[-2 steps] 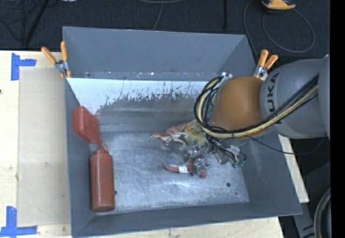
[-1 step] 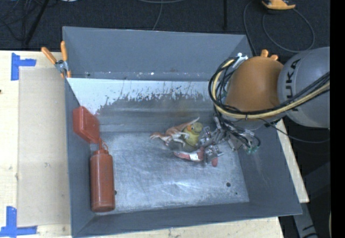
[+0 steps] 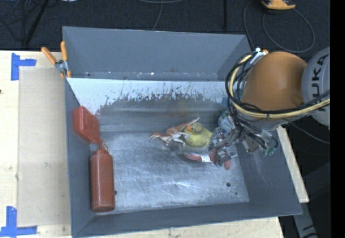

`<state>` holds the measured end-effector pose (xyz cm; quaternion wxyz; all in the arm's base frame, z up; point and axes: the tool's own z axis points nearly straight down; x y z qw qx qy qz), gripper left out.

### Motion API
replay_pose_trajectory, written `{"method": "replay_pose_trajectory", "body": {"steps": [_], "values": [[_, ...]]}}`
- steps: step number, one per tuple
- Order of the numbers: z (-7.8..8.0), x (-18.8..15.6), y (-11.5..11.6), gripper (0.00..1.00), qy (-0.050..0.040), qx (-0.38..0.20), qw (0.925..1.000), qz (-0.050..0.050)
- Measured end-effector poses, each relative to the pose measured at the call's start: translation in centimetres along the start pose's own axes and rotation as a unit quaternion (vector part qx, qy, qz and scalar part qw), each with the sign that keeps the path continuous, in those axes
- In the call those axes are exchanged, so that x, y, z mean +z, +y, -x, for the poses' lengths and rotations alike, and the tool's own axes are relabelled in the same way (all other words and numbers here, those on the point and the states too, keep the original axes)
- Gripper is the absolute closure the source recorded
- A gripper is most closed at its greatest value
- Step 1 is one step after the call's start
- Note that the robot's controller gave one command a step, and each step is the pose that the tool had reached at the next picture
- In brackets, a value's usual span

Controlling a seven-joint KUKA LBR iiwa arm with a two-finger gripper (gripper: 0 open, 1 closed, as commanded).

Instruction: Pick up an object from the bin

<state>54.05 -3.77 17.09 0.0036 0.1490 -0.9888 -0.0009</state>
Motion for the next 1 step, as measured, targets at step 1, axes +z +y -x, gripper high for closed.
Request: {"method": "replay_pose_trajectory", "body": {"steps": [1], "values": [[-0.32,-3.72,0.38,1.00,-0.0024,0.003,1.0000,-0.001]]}}
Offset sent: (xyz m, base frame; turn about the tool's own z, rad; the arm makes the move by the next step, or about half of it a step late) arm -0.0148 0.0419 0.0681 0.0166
